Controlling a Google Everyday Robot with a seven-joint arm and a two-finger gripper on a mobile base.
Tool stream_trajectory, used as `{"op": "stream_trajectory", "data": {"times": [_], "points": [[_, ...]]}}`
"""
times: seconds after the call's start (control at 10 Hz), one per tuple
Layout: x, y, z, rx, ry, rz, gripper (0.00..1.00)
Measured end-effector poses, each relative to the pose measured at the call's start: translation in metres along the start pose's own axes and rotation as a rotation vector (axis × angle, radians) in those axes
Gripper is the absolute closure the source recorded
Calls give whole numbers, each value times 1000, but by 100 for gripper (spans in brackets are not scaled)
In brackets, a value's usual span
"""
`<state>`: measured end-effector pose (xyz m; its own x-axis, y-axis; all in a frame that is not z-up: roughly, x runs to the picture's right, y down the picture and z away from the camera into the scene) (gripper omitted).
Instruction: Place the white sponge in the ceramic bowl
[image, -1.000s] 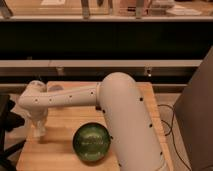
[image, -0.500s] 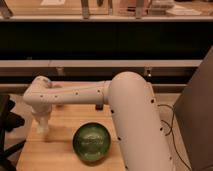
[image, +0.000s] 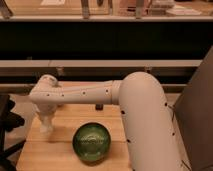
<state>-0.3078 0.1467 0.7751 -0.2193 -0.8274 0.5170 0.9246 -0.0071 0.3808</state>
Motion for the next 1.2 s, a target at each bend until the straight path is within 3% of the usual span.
{"op": "stream_trajectory", "data": {"times": [0.3, 1.2], "points": [[-5, 10, -10, 14, 8, 3, 97], [-42, 93, -46, 71, 10, 71, 97]]}}
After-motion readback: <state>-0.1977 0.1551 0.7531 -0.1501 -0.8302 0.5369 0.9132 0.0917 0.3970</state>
